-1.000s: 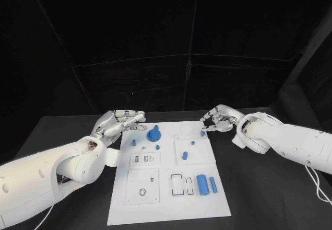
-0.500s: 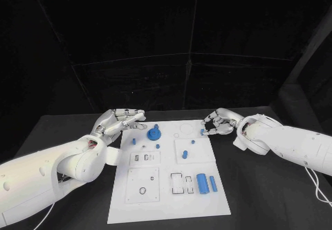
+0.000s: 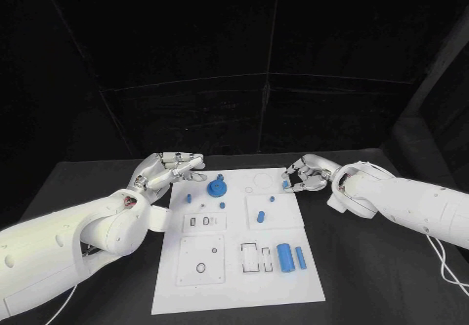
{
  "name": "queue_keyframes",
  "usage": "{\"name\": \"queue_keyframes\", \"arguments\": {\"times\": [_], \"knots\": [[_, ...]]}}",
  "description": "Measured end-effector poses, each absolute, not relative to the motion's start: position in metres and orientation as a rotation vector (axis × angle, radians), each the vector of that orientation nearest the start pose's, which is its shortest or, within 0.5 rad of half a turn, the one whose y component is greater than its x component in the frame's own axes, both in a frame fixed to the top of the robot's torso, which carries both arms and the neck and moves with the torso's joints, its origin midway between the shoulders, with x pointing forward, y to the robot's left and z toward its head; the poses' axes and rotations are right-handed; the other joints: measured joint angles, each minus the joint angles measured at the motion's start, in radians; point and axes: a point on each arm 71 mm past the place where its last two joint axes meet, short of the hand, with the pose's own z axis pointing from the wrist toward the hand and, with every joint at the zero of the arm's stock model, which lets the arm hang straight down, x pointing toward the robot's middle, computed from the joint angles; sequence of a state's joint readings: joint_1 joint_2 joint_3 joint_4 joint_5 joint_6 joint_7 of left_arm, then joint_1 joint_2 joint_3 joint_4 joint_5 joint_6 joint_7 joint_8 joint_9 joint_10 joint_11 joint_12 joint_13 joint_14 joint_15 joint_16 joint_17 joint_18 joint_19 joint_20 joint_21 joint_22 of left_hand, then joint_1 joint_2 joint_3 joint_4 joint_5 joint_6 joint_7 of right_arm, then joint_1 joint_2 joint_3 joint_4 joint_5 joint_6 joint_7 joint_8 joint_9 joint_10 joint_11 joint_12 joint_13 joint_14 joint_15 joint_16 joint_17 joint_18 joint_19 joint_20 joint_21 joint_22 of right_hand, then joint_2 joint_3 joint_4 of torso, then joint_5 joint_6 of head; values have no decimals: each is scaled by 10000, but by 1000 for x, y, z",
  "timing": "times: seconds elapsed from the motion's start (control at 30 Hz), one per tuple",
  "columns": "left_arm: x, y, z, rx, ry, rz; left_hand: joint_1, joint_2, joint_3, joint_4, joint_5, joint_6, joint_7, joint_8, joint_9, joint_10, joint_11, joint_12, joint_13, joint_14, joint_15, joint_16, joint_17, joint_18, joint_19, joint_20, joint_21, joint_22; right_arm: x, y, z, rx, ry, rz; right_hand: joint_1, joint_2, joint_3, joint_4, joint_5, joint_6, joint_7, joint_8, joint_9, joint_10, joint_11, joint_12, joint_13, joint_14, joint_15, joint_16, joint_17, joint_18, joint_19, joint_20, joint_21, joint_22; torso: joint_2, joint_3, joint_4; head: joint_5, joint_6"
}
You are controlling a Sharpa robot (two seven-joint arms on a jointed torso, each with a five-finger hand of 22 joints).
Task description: Assemble the parts on the task board
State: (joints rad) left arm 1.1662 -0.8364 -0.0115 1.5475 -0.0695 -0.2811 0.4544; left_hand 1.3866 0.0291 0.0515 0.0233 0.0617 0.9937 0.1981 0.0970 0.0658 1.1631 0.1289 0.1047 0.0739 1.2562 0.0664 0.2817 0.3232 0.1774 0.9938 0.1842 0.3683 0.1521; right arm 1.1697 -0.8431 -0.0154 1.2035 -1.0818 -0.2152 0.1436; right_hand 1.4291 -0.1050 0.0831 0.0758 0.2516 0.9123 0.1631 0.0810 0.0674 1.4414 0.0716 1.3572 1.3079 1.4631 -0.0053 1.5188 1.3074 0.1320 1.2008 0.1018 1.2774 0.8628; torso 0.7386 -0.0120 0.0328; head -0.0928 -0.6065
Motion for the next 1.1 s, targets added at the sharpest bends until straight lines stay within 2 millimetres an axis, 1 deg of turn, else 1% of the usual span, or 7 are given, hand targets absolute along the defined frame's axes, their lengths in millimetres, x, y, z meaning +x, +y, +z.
{"name": "queue_keyframes", "arguments": {"times": [0.07,0.13,0.23,0.37,0.5,0.93,1.1], "knots": [[482,196,-176,-10126,13960,-16380,0,0,0,0,0,0,0,0,0,0,0,0,0,0,0,0,0,-1,0,0,0,0,528,-297,-211,2037,17475,7347,54,54,0,0,0,25,-25,6,19,0,0,0,1,0,0,0,0,0,0,0,0,5,1,0,0,-1,-5],[482,196,-176,-10127,13961,-16378,0,0,0,0,0,0,0,0,0,0,0,0,0,0,0,0,0,-1,0,0,0,0,529,-297,-212,2031,17483,7328,84,91,0,-55,0,172,-57,112,45,0,0,0,1,0,0,0,0,0,0,0,0,24,1,0,0,-8,-8],[482,196,-176,-10131,13963,-16373,0,0,0,0,0,0,0,0,0,0,0,0,1,0,0,0,-1,-1,0,0,0,1,530,-297,-213,2009,17496,7304,97,259,84,-138,0,323,-91,202,64,0,0,0,3,0,0,0,0,0,0,0,0,44,0,-2,0,-15,-22],[482,196,-176,-10133,13969,-16375,0,0,0,0,0,0,0,0,0,0,0,0,1,0,0,0,-1,0,0,0,0,1,530,-297,-214,1974,17514,7259,234,396,223,-333,-230,557,-134,323,78,23,-23,46,7,0,0,0,0,0,0,0,0,87,-1,-3,7,-6,-30],[482,196,-177,-10136,13970,-16367,0,0,0,0,0,0,0,0,0,0,0,0,1,0,0,0,-1,0,0,0,0,1,530,-296,-215,1921,17537,7231,273,436,303,-413,-302,668,-156,349,78,2,-77,50,20,39,-38,0,0,0,40,-39,0,116,-6,-4,10,-5,-37],[483,197,-177,-10141,13979,-16364,0,0,0,0,0,0,0,1,0,-22,22,0,1,0,0,-5,1,0,0,0,0,-2,530,-294,-217,1814,17579,7208,207,501,390,-499,-302,879,-199,460,76,38,-113,98,20,39,-38,0,-1,0,75,-74,0,187,-7,-4,10,5,-73],[483,197,-177,-10144,13985,-16360,0,0,0,0,0,-1,0,1,0,-37,35,0,-9,0,0,-40,21,0,0,0,0,-11,530,-294,-218,1821,17572,7160,50,745,570,-509,-424,1191,-290,575,74,107,-185,105,32,37,-118,0,-1,0,124,-124,45,246,-7,-4,10,-2,-88]]}}
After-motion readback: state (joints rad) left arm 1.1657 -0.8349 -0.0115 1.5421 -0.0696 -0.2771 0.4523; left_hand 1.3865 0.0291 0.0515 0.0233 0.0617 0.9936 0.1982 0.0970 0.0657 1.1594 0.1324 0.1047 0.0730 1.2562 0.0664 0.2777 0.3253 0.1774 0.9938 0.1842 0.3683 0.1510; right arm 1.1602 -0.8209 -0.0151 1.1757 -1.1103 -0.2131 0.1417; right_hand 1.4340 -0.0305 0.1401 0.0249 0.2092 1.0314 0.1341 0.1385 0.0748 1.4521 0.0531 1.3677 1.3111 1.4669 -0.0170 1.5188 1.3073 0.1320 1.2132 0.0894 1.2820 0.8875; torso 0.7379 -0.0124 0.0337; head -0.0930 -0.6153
